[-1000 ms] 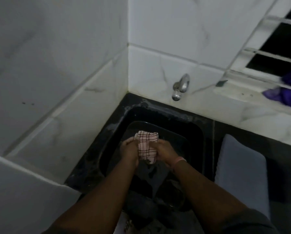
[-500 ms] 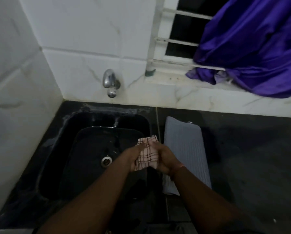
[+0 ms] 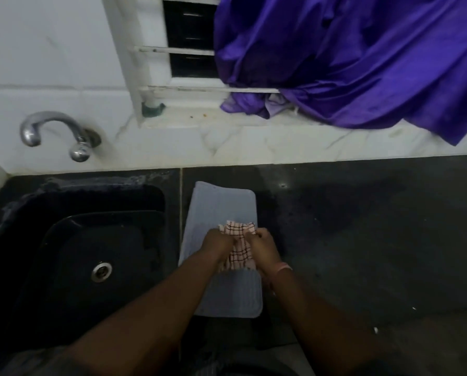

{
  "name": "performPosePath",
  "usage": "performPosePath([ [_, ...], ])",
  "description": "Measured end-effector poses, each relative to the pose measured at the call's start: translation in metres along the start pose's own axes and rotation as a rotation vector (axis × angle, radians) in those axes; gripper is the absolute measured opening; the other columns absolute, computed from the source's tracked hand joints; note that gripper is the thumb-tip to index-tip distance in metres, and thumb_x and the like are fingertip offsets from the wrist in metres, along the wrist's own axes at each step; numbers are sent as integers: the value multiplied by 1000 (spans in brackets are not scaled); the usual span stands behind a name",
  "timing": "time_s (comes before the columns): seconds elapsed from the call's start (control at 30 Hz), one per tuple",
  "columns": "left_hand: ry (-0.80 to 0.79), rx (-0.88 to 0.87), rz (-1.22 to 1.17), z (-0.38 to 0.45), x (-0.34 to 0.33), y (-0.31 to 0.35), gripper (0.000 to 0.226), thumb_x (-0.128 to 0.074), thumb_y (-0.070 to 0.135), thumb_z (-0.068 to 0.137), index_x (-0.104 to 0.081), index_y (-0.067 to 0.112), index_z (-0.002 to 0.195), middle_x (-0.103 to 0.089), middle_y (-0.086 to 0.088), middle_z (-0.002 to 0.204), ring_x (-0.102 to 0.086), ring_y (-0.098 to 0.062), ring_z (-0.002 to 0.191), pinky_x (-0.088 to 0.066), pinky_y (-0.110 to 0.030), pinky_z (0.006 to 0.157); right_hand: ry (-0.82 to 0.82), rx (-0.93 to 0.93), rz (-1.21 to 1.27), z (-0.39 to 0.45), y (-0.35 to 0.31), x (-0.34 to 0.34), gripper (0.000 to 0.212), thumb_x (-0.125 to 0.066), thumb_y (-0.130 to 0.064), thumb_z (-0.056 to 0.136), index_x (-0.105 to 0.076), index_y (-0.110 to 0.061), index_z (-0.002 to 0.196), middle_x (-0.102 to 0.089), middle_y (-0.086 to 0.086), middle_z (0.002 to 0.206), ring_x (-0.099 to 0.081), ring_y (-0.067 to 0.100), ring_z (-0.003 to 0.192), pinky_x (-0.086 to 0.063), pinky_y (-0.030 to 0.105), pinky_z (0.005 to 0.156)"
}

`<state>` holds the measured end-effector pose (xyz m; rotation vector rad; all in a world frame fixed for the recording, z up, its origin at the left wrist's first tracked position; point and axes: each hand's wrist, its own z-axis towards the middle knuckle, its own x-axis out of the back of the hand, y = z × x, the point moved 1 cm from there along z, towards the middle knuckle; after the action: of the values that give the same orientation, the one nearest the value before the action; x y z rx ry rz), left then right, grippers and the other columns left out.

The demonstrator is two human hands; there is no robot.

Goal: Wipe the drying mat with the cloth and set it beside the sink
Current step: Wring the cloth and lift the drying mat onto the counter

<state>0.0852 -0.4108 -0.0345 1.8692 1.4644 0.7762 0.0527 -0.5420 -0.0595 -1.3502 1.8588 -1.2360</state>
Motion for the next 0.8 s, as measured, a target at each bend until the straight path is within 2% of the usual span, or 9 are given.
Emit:
performPosePath([
  [0.07, -3, -53, 41, 7, -25, 1, 21, -68, 6, 93, -73, 7, 114, -76, -13, 107, -74, -28, 96, -62, -47, 90, 87, 30, -34, 11, 9, 32, 18, -64, -21, 99, -63, -10, 112, -70, 8, 111, -68, 21, 99, -57, 31, 75],
  [0.17, 1, -58, 33, 14, -67, -3, 19, -74, 9, 92, -74, 6, 111, -78, -12, 104, -76, -27, 94, -63, -48, 87, 205, 112, -107, 24, 10, 75, 15, -64, -16, 98, -63, -6, 110, -68, 6, 105, -63, 13, 88, -46, 18, 63],
  [0.27, -9, -61, 72, 25, -104, -4, 23, -72, 10, 92, -73, 6, 114, -77, -12, 107, -75, -26, 95, -62, -47, 90, 274, 105, -176, 42, 9, 102, 14, -61, -11, 96, -61, -7, 109, -67, 7, 104, -63, 22, 95, -49, 30, 79],
  [0.33, -10, -76, 119, 29, -121, 2, 25, -65, 6, 93, -72, 8, 117, -76, -11, 109, -73, -22, 96, -62, -39, 86, 302, 72, -185, 51, 11, 112, 17, -59, -8, 93, -59, -9, 110, -65, 7, 105, -63, 27, 100, -51, 37, 88],
  [0.47, -93, -20, 42, 30, -133, 15, 42, -58, 2, 93, -64, 15, 132, -75, -7, 111, -74, -21, 96, -63, -33, 73, 428, 108, -210, 61, 14, 123, 27, -58, -1, 92, -56, 0, 118, -61, 15, 116, -58, 26, 103, -41, 26, 85],
  [0.53, -149, 12, -9, 26, -133, 18, 38, -58, 4, 97, -60, 14, 133, -74, -8, 110, -72, -19, 92, -61, -31, 70, 461, 105, -212, 66, 19, 127, 28, -57, -1, 92, -56, 1, 120, -61, 20, 121, -60, 35, 109, -45, 33, 91],
  [0.63, -177, 51, -20, 22, -126, 12, 34, -59, 12, 102, -54, 17, 135, -68, -6, 119, -67, -20, 105, -57, -29, 79, 489, 71, -254, 68, 23, 135, 32, -56, -3, 94, -55, 0, 126, -58, 24, 128, -58, 39, 114, -45, 39, 99],
  [0.7, -144, 45, -34, 21, -116, 7, 32, -60, 15, 103, -56, 16, 135, -66, -6, 126, -65, -22, 112, -56, -30, 84, 509, 62, -306, 66, 21, 137, 35, -55, -5, 95, -53, 0, 130, -53, 26, 133, -55, 42, 118, -42, 40, 101],
  [0.8, 14, -54, -27, 28, -90, -3, 21, -56, 16, 104, -65, 15, 122, -70, -8, 119, -68, -21, 104, -57, -32, 87, 571, 30, -641, 57, 12, 124, 50, -62, -20, 91, -49, -10, 138, -46, 23, 139, -47, 45, 123, -35, 49, 104],
])
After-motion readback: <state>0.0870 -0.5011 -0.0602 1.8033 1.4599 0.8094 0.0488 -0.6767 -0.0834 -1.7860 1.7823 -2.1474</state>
